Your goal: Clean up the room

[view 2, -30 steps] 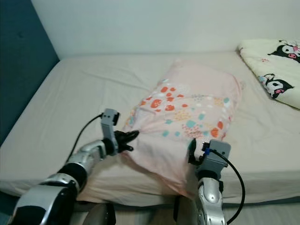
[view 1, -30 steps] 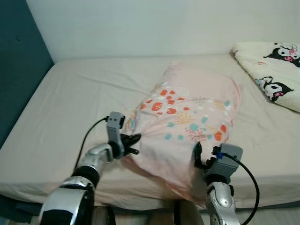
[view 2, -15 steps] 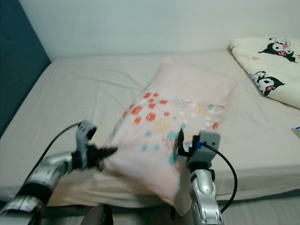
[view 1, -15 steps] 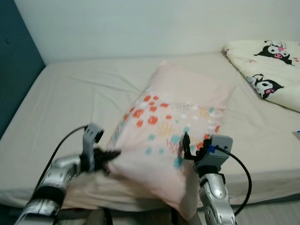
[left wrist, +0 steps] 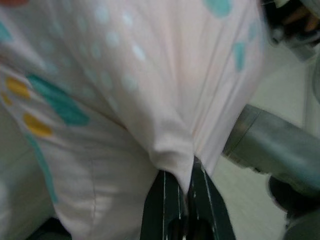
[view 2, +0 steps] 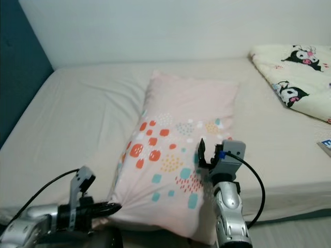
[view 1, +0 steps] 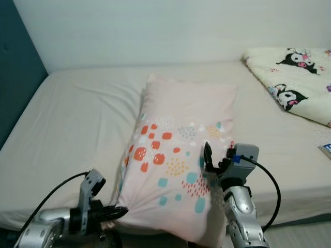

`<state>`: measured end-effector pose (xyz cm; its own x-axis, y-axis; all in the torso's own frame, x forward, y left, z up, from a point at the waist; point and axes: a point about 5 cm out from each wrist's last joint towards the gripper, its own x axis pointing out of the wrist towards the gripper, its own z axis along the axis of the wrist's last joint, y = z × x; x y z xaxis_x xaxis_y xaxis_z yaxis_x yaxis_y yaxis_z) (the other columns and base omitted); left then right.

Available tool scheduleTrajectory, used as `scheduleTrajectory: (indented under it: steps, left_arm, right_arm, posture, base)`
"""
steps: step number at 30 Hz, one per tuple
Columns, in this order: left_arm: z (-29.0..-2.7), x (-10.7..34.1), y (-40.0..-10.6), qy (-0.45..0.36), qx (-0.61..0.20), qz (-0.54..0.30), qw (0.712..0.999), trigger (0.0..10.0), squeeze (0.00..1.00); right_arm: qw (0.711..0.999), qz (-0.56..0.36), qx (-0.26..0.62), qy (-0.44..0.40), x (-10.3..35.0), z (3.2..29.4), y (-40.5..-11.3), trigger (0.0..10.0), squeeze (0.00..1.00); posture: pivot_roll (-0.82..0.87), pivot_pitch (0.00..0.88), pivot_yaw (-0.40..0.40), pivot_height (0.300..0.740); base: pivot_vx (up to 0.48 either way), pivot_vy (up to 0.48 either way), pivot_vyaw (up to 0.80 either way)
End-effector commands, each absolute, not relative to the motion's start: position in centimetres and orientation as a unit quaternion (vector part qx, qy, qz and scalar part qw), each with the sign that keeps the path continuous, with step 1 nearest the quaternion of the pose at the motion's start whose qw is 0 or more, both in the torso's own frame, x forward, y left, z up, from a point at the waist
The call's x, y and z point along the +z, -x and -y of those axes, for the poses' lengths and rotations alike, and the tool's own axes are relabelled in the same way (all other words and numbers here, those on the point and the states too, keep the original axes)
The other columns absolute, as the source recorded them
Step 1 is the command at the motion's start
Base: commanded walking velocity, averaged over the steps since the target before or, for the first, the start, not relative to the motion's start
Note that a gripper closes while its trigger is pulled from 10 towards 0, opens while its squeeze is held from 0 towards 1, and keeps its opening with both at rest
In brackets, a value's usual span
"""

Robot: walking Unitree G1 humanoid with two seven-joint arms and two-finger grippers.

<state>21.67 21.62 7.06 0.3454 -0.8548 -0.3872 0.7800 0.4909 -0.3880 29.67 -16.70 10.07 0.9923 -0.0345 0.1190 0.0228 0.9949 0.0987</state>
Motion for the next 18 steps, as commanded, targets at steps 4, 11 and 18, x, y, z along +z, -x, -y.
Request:
scheduleTrajectory:
  steps: [4, 11, 18]
  left_arm:
    - [-21.7, 8.2, -19.2, 0.100, -0.543, -0.316, 0.772, 0.0, 0.00]
    - [-19.5, 8.5, -16.0, 0.132, -0.588, -0.347, 0.719, 0.0, 0.00]
    - [-19.3, 8.1, -16.4, 0.097, -0.535, -0.325, 0.774, 0.1, 0.00]
  right_arm:
    - [0.997, 0.043, -0.012, -0.058, 9.3, 16.5, -29.7, 10.0, 0.00]
    - [0.997, 0.041, -0.013, -0.059, 9.3, 16.6, -29.8, 10.0, 0.00]
    - [0.998, 0.032, -0.015, -0.057, 8.9, 16.8, -29.6, 10.0, 0.00]
  posture:
    - [0.02, 0.081, -0.047, 0.588]
    - [0.01, 0.078, -0.040, 0.588]
    - [0.02, 0.084, -0.060, 0.588]
  base:
    - [0.000, 0.000, 0.00]
    - [0.000, 0.000, 0.00]
    - [0.000, 0.000, 0.00]
